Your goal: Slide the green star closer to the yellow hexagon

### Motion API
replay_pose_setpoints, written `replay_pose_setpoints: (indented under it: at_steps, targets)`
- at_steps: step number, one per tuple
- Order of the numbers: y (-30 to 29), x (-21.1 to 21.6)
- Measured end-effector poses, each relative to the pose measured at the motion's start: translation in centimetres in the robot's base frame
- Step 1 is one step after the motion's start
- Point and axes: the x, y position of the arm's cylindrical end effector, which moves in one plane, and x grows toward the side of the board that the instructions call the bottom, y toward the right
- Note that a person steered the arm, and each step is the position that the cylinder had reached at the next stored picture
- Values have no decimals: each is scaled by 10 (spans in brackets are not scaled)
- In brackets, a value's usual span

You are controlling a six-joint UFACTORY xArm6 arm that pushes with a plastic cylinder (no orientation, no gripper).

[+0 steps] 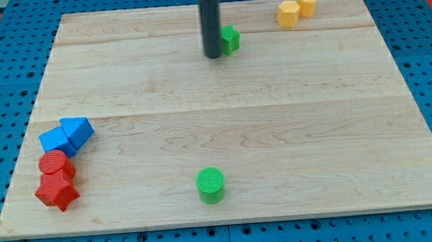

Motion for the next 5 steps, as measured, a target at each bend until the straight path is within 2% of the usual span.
replay_pose_setpoints:
  at_steps: [1, 2, 3, 4, 5]
  targets:
    - [49, -29]
    - [53, -29]
    - [23, 23]
    - [-19, -30]
    - [2, -66]
